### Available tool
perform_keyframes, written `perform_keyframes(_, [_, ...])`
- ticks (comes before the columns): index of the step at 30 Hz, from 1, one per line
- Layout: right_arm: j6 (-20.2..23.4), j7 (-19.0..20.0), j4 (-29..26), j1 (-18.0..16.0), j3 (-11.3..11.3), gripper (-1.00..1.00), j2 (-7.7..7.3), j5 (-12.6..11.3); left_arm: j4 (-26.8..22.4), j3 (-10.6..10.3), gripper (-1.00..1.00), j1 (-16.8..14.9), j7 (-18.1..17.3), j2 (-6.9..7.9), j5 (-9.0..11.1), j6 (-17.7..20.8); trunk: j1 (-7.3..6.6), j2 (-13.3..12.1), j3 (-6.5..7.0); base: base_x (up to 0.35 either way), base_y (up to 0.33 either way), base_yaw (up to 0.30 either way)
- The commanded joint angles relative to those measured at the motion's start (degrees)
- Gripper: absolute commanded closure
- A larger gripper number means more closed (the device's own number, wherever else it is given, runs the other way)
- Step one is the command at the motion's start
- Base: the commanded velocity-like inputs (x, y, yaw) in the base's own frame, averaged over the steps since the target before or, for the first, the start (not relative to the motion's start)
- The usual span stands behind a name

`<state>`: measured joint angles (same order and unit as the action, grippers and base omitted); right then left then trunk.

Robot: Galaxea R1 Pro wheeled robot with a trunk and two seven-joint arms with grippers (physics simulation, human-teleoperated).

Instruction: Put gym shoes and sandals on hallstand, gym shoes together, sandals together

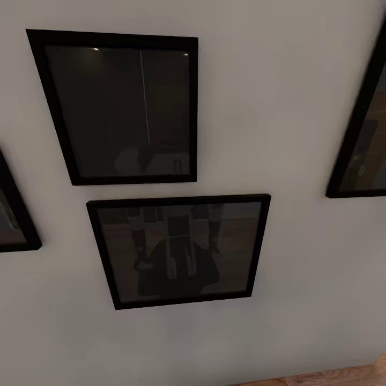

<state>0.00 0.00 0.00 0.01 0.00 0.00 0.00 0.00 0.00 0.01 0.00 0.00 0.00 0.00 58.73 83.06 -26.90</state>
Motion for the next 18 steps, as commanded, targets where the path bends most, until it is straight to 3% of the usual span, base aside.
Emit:
perform_keyframes(1, [-0.33,0.29,-0.33,-0.34,-0.18,-1.0,0.33,-0.17,-0.33,0.27,-1.0,-0.01,0.05,0.19,0.33,-0.33,0.0,0.02,-0.03,0.0,0.0,0.0])
perform_keyframes(8, [-1.15,-0.02,-2.17,-0.44,-0.12,-1.0,2.51,-0.02,-0.05,-0.05,-1.0,0.03,0.08,0.05,-0.04,-0.57,0.0,0.02,-0.03,0.0,0.0,0.0])
perform_keyframes(18, [-2.68,-0.1,-2.33,-0.44,-0.25,-1.0,3.26,0.17,-0.4,-0.08,-1.0,-0.02,0.09,0.43,-0.09,-0.6,0.0,0.02,-0.03,0.0,0.0,0.0])
